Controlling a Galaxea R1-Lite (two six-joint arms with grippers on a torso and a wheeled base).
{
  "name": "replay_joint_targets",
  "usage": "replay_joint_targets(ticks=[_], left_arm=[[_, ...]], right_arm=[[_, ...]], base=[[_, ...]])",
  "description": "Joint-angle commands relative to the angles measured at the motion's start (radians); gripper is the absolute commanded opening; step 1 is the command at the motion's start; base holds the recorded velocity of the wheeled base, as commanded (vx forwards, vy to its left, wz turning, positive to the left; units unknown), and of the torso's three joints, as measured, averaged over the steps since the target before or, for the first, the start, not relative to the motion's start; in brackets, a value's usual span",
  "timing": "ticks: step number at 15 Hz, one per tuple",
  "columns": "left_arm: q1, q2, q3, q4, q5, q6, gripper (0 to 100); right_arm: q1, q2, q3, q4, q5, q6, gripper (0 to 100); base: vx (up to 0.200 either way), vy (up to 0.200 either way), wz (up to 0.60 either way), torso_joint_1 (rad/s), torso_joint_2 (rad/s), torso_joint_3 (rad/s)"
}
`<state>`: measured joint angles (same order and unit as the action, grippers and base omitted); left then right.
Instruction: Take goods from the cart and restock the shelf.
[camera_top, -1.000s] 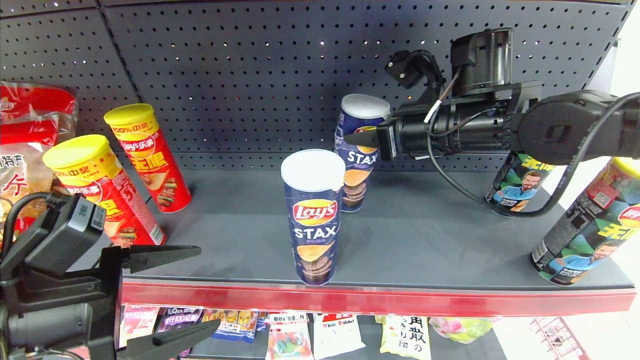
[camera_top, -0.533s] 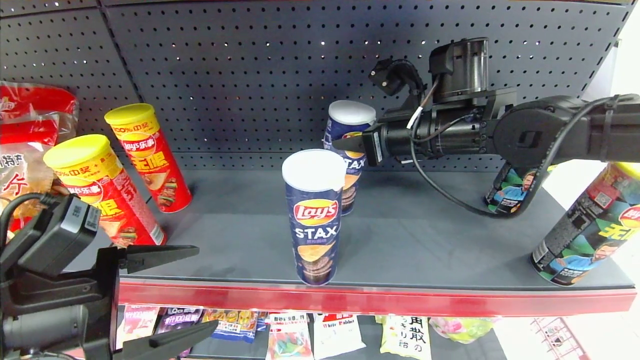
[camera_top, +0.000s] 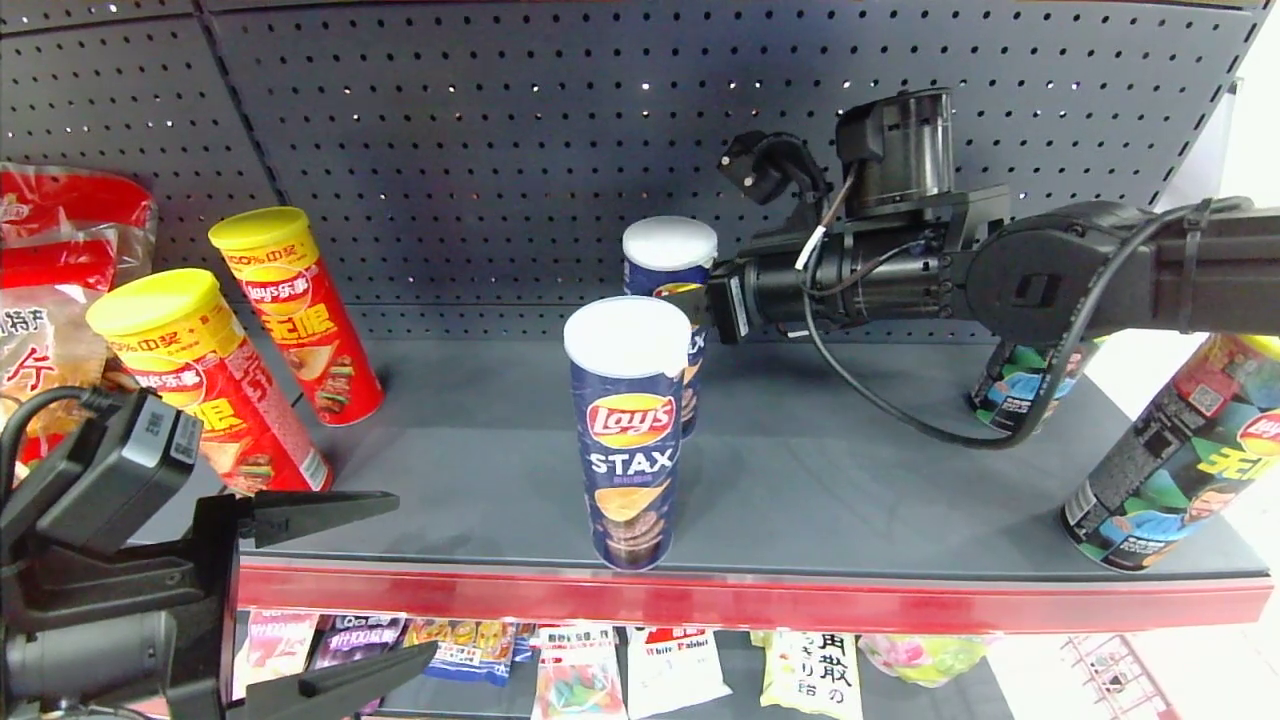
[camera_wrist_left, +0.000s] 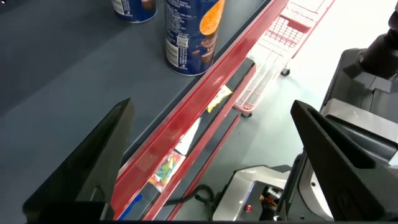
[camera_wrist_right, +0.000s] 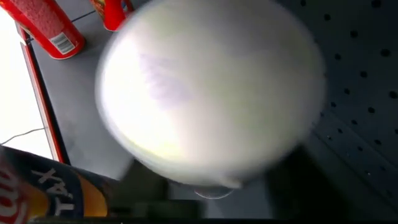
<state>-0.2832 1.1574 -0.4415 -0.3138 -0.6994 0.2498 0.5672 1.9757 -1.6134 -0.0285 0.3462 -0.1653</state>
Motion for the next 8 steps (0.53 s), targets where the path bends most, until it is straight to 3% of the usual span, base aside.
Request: replay_joint_targets(ticks=[1, 6, 8], left_arm=[[-0.001, 0.002, 0.000, -0.001, 0.000, 0.000, 100], [0.001, 0.007, 0.014, -0.002, 0.000, 0.000, 100], [0.001, 0.022, 0.010, -0.002, 0.044, 0.000, 100]], right_arm=[[0.003, -0.011, 0.006, 0.001, -0.004, 0.000, 100], [0.002, -0.086, 0.081, -0.001, -0.024, 0.006, 100], [0.000, -0.176, 0.173, -0.001, -0.049, 0.021, 100]], base=[[0.000, 0.000, 0.00, 0.000, 0.00, 0.000], [0.000, 0.000, 0.00, 0.000, 0.00, 0.000], [0.000, 0.000, 0.00, 0.000, 0.00, 0.000]])
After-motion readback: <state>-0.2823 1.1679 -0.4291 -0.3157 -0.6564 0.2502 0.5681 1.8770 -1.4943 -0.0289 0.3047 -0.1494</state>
